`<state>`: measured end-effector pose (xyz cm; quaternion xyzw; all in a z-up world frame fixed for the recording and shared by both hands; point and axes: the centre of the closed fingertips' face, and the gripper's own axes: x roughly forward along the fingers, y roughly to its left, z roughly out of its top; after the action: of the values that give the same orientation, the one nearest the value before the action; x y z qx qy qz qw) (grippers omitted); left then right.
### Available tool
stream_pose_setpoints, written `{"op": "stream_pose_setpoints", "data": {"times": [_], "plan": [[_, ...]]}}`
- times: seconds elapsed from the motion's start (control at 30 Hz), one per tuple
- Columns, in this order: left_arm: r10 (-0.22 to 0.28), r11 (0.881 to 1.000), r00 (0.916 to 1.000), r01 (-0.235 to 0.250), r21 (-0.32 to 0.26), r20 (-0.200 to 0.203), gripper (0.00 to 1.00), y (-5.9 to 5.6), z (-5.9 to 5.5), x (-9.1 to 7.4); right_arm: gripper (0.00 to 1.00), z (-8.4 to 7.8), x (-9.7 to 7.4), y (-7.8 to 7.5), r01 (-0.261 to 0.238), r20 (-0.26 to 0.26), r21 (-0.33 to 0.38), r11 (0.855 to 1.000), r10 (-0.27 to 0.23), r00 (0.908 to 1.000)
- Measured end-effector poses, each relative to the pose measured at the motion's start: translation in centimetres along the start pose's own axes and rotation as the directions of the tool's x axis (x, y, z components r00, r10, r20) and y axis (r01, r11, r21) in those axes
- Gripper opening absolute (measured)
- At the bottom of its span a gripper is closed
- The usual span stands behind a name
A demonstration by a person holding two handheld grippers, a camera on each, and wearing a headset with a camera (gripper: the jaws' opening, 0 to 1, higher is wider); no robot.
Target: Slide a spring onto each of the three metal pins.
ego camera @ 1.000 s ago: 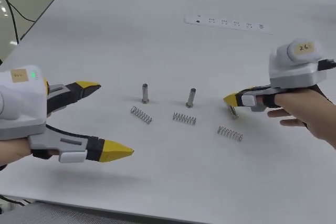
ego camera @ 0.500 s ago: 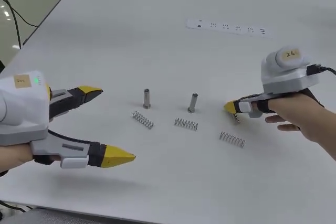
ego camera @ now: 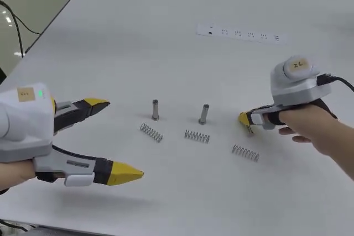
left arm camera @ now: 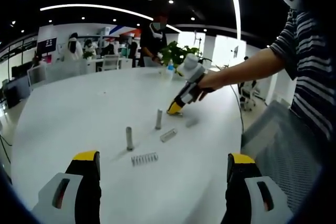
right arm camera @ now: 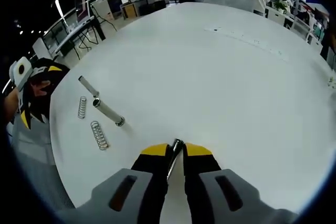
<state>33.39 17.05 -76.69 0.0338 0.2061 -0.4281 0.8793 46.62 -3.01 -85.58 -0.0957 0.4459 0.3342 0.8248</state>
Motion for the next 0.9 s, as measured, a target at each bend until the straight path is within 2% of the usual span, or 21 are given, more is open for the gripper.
{"op": "stream_pose_setpoints", "data": {"times": [0.13, 0.27, 0.47, 0.57, 0.9], "plan": [[-0.001, 1.000, 1.0000, 0.001, -0.001, 0.001, 0.98, 0.0, 0.0, 0.0, 0.05, 0.0, 0.0, -0.3, 0.023, 0.006, -0.035, 0.999, -0.023, 0.9997], [-0.002, 1.000, 1.0000, 0.002, -0.002, 0.000, 0.98, 0.0, 0.0, 0.1, 0.05, -0.2, -0.2, -0.5, 0.013, 0.010, -0.015, 1.000, -0.013, 0.9999], [-0.004, 1.000, 1.0000, 0.004, -0.001, -0.004, 0.98, 0.0, -0.1, 0.2, 0.05, 0.3, -1.1, -0.4, -0.002, 0.058, 0.002, 1.000, 0.002, 0.9983], [-0.003, 1.000, 1.0000, 0.003, 0.000, -0.001, 0.98, 0.0, 0.0, 0.2, 0.05, 0.7, -1.8, -0.2, -0.010, 0.102, -0.010, 1.000, 0.011, 0.9947], [-0.002, 1.000, 1.0000, 0.002, 0.002, -0.001, 0.98, 0.0, 0.0, 0.1, 0.05, 1.1, -3.0, 0.1, -0.009, 0.176, -0.033, 0.999, 0.015, 0.9843]]}}
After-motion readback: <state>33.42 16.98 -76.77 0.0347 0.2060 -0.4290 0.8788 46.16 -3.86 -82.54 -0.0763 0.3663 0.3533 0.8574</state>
